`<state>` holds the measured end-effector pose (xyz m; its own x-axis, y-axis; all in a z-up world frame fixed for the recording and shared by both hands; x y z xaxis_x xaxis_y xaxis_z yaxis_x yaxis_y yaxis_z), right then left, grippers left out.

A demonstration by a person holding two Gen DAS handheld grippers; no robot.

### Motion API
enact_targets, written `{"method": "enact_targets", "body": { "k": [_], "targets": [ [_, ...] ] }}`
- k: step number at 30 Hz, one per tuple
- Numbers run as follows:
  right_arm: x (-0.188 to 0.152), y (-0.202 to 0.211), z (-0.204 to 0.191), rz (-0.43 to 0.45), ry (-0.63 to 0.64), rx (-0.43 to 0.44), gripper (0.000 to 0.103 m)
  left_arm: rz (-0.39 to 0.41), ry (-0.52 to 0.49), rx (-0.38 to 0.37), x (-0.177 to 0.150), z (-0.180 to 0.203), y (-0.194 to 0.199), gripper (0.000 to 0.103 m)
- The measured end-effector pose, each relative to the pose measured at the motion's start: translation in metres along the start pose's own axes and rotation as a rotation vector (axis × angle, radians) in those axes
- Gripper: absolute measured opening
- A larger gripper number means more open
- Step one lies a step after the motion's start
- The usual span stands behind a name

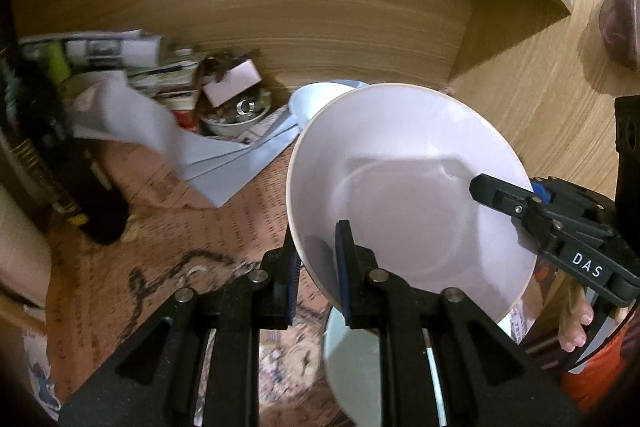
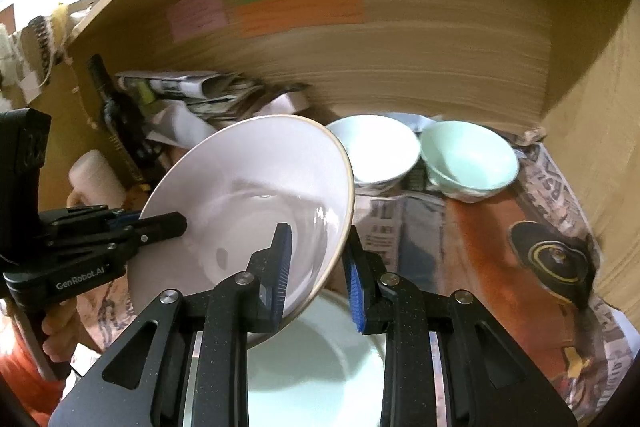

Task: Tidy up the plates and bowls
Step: 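Lift the pale pink bowl with both grippers and carry it toward the plate stack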

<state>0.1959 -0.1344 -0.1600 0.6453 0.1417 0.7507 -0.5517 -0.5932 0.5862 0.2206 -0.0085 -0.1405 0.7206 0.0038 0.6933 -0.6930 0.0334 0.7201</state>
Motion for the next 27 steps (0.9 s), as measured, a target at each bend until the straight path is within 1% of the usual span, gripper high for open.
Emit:
{"method": "enact_targets", "body": {
  "k": [9,17,22,27],
  "targets": [
    [-0.009,-0.014,-0.044,-0.026,0.043,0.073,0.023,0.017,0.056,0.061,-0.027,-0.036,0.027,0.016],
    [-0.023,-0.034,-0.085,-0.081,0.088,0.142,0.023,0.027,0.106,0.127,-0.052,-0.069,0.050,0.016],
    [-0.034,-0.045,-0.107,-0.119,0.114,0.175,0.023,0.017,0.131,0.163,-0.068,-0.089,0.057,0.016],
    [-0.045,-0.057,-0.123,-0.158,0.131,0.198,0.023,-0.011,0.158,0.189,-0.085,-0.105,0.057,0.016]
  ]
}}
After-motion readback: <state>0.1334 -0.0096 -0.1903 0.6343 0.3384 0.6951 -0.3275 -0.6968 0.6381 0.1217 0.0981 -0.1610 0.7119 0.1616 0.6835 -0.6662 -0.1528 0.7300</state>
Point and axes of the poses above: each gripper's, at about its wrist camera, not at the fingertips, and y roughly against the way its jaws point, z to its right, x to its top, the point moved 10 cm from there along -y, roughly the way its jaws point, and after that the axes turned 10 degrees about x, right-handed, at the moved point
